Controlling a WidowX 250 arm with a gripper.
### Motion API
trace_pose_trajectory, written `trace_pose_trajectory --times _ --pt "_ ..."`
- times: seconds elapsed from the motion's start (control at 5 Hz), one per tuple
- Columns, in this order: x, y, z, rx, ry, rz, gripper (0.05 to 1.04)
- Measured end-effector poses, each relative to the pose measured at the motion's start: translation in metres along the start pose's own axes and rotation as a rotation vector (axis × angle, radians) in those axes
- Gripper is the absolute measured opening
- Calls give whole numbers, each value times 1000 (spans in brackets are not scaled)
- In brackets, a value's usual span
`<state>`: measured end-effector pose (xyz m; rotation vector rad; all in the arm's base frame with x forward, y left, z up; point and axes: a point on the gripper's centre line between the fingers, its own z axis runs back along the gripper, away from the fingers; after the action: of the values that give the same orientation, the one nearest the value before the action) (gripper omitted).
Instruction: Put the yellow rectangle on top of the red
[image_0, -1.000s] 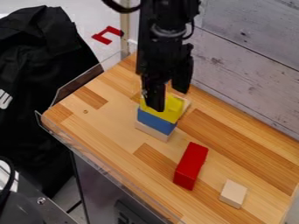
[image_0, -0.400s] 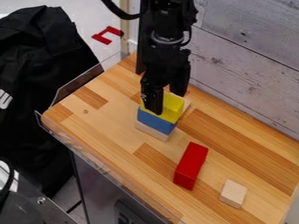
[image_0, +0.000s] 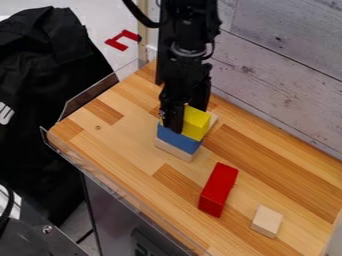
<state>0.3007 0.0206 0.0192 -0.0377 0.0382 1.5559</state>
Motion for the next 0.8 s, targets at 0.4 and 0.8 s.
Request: trace_pose_trajectory --times 0.4,0.8 --pt "5 -1 0 -12 11 -6 585" --pt "1 10 30 -55 -25 -268 584"
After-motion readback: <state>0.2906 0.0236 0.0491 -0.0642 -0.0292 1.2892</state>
